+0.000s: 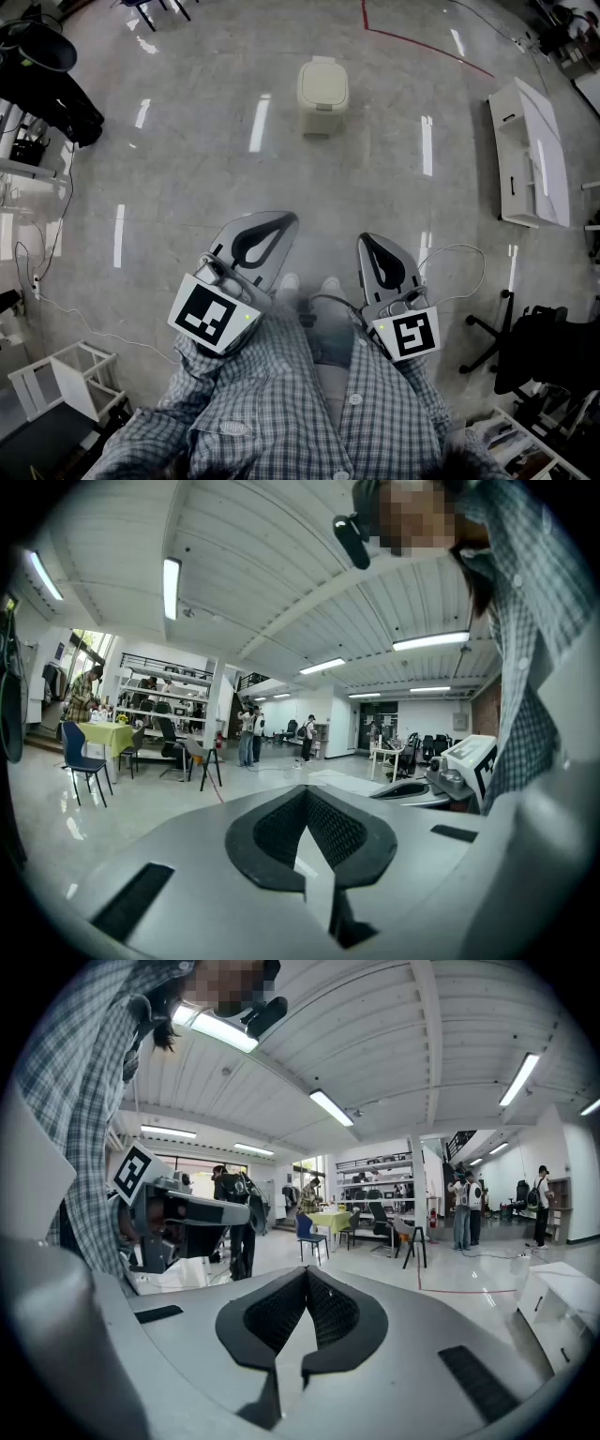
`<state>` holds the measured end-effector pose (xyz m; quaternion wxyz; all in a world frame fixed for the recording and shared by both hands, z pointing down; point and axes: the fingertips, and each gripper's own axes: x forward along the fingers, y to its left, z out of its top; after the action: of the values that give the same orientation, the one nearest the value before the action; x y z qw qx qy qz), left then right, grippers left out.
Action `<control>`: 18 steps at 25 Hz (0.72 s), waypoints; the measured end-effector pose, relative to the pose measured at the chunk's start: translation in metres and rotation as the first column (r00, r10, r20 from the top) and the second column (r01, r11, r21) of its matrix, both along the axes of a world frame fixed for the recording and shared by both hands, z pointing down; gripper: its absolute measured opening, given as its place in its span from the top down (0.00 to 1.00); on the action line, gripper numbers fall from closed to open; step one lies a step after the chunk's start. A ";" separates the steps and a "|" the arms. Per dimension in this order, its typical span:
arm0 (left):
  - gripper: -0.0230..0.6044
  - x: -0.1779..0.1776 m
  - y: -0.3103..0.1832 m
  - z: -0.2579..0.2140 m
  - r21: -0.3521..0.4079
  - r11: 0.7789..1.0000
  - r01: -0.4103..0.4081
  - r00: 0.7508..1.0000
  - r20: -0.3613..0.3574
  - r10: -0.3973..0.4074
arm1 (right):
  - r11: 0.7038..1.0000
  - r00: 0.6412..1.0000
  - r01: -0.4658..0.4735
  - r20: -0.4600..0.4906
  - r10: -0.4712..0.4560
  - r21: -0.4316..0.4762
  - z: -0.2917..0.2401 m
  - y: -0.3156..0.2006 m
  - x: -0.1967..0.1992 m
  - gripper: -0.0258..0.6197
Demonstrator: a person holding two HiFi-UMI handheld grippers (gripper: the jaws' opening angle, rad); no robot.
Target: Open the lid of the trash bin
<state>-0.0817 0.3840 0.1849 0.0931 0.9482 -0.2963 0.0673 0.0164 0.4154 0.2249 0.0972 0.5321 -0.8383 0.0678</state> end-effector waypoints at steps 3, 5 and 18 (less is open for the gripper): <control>0.95 -0.007 0.000 0.003 -0.001 1.000 0.007 1.000 -0.016 -0.007 | 1.000 1.000 -0.005 0.000 0.005 0.002 -0.001 0.000 -0.002 0.93; 0.95 -0.008 0.000 0.003 0.001 1.000 0.009 0.999 -0.035 -0.009 | 1.000 1.000 -0.006 -0.008 0.006 0.005 -0.001 0.000 -0.002 0.93; 0.95 -0.015 0.003 0.002 0.018 1.000 -0.014 0.999 -0.029 0.015 | 0.998 0.998 -0.055 -0.005 0.055 0.009 -0.004 0.006 -0.004 0.93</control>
<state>-0.0963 0.3870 0.1874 0.0884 0.9520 -0.2885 0.0516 0.0123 0.4215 0.2207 0.0951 0.5557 -0.8234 0.0654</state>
